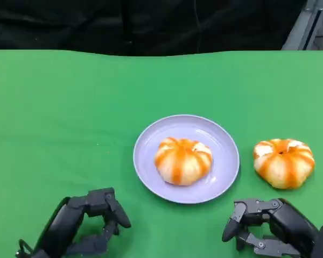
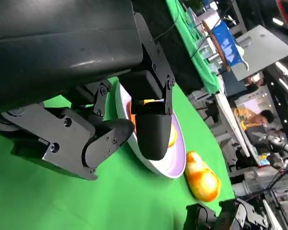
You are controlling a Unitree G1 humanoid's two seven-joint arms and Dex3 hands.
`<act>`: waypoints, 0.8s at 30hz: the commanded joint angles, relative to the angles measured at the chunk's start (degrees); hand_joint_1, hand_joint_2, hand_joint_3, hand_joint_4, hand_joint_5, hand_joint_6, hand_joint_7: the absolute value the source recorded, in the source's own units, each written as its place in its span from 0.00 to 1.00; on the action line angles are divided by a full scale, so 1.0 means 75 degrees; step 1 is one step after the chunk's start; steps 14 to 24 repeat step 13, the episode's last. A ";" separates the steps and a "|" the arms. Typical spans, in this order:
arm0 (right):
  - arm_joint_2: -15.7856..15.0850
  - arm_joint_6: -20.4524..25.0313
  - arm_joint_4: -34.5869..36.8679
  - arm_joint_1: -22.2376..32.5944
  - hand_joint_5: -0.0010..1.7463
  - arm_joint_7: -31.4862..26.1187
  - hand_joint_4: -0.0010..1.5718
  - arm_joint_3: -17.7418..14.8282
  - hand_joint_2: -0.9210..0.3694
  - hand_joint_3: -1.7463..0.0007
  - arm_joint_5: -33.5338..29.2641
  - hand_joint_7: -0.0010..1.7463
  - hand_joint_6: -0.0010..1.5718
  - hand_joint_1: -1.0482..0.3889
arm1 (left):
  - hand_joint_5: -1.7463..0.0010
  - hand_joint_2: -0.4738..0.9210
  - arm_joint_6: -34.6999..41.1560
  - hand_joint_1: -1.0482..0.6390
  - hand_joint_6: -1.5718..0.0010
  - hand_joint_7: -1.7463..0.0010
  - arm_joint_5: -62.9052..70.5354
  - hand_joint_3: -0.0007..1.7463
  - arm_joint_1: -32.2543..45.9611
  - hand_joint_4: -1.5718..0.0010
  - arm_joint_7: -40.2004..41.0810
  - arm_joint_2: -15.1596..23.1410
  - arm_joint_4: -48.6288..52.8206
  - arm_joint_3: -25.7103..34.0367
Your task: Grasp the bread from the table and place it into the plate.
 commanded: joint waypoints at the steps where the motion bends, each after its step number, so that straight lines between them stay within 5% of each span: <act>1: -0.0085 -0.0001 -0.0063 0.0090 0.88 0.0036 0.46 -0.0039 0.00 0.73 0.0120 0.63 0.52 0.72 | 0.10 0.74 -0.0070 0.56 0.50 0.22 -0.0093 0.63 0.0093 0.52 -0.0019 0.0140 -0.0124 -0.0014; 24: -0.0082 0.0114 -0.0129 0.0072 0.88 0.0036 0.46 -0.0059 0.01 0.72 0.0144 0.62 0.52 0.73 | 0.09 0.75 -0.0027 0.56 0.50 0.23 -0.0177 0.62 0.0062 0.53 -0.0050 0.0165 -0.0140 -0.0069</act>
